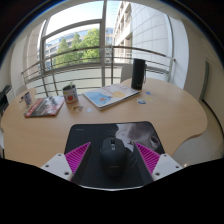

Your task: Arrange mouse

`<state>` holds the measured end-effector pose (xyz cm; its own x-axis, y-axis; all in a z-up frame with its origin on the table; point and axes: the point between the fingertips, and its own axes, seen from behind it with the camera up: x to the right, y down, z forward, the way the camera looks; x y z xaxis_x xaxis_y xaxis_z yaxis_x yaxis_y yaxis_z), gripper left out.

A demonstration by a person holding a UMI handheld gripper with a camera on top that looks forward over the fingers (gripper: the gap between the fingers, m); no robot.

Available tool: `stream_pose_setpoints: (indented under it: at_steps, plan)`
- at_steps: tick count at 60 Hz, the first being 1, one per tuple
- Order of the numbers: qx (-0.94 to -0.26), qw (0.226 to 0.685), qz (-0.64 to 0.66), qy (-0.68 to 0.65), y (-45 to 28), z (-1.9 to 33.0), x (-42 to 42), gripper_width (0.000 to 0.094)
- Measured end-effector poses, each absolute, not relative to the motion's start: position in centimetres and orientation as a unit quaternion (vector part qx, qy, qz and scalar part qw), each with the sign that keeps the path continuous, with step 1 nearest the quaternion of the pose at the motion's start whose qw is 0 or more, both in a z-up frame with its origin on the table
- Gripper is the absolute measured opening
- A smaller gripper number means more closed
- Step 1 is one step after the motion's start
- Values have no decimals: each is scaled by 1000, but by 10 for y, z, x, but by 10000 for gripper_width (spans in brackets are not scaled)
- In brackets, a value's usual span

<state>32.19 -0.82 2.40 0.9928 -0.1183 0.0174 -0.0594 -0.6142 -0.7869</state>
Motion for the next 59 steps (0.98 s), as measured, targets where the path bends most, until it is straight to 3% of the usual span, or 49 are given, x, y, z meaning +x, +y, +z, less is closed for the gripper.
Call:
stream_pose_setpoints:
  at_steps: [29,42,59]
  plan:
    - [-872,481,-76,49,-185,180,266,843]
    - [-868,489,-86,31,-250,208,247,846]
    - [-865,491,-98,29,-271,218,246,841]
